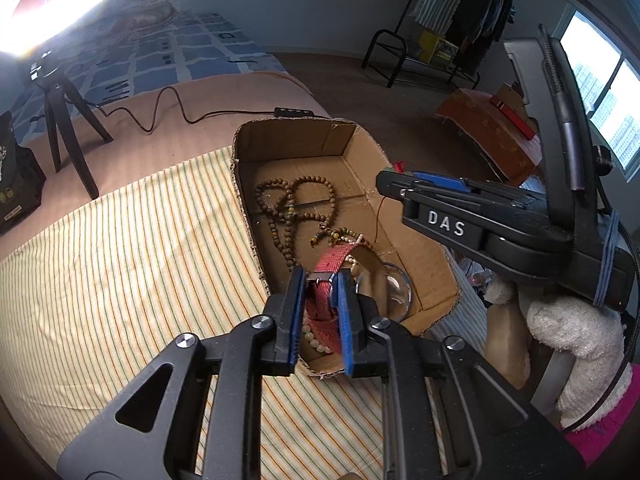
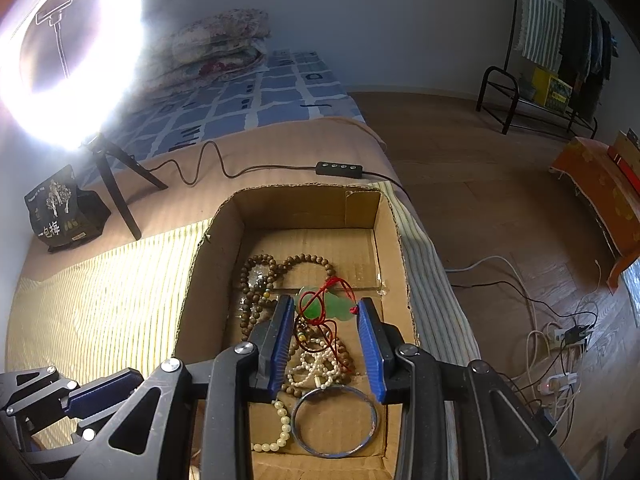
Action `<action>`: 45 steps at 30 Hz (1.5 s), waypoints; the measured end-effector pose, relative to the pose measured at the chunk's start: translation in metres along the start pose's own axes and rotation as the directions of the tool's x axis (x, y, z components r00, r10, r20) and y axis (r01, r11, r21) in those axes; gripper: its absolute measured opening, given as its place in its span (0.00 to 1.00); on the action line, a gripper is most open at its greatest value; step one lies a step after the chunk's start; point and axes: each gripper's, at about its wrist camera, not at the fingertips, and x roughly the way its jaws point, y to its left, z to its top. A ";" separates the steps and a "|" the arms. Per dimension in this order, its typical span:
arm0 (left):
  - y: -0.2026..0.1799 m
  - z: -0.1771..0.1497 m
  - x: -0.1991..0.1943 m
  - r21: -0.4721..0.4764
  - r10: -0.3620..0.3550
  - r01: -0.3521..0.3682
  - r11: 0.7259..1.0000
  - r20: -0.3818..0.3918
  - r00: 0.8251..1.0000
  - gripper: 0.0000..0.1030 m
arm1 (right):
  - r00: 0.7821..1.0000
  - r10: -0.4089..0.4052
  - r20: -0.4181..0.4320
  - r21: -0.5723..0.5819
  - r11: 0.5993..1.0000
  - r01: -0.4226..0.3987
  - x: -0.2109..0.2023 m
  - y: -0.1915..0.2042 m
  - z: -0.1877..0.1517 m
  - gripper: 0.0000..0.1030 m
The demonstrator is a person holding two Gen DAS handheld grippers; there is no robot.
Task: Organize jewelry
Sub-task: 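Open both tools to drop the watch and pendant into the box, then move both tools back toward the two pearl earrings on the bedspread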
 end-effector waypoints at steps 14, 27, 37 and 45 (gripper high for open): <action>-0.003 -0.002 -0.012 0.033 0.009 -0.009 0.999 0.027 1.000 0.35 | 0.999 -0.024 0.040 0.001 1.000 0.024 -0.009 0.004 0.001 0.77; 0.038 -0.011 -0.047 0.023 0.021 -0.022 0.999 0.065 0.998 0.35 | 0.995 0.018 0.099 -0.027 1.000 -0.016 -0.045 0.020 -0.007 0.77; 0.089 -0.022 -0.064 0.013 0.081 -0.083 0.996 0.069 0.994 0.35 | 0.990 0.095 0.108 -0.115 0.990 -0.083 -0.073 0.052 -0.032 0.77; 0.097 -0.033 -0.045 0.039 0.025 -0.025 0.999 0.013 1.000 0.35 | 0.988 0.154 0.032 -0.147 0.978 -0.148 -0.084 0.065 -0.072 0.75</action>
